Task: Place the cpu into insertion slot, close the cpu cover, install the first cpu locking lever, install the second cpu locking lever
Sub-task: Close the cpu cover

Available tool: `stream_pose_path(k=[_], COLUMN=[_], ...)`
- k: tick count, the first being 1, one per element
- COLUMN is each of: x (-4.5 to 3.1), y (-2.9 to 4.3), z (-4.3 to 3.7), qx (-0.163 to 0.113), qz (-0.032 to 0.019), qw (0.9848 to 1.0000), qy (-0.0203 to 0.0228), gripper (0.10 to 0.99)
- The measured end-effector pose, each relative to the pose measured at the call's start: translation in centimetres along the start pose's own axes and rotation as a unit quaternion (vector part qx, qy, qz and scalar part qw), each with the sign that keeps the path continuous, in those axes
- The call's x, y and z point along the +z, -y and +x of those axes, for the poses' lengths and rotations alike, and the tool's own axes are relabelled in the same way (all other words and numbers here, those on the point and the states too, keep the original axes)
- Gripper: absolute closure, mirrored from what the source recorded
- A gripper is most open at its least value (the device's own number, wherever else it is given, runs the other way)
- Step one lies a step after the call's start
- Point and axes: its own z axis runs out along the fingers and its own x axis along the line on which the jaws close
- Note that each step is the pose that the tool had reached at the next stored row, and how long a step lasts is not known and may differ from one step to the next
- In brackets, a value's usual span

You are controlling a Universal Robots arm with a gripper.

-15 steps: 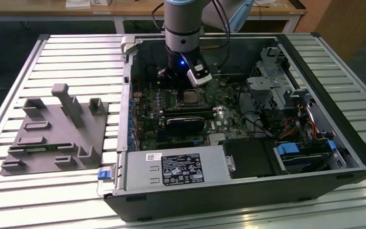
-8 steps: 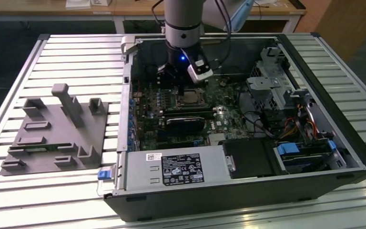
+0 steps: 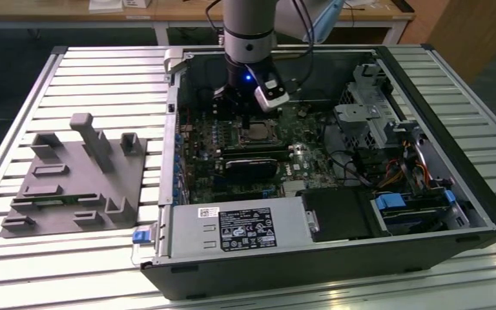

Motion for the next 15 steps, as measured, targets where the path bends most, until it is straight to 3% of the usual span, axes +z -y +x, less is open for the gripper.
stream_pose_path(k=[9,15], x=[0.05,0.05], y=[-0.04,0.30], z=[-1.79,-2.09], qx=[0.000,0.000], qz=[0.0024,0.0053], qw=[1.0000,1.0000], qy=[0.0002,0.0005], gripper=[0.980,0.980])
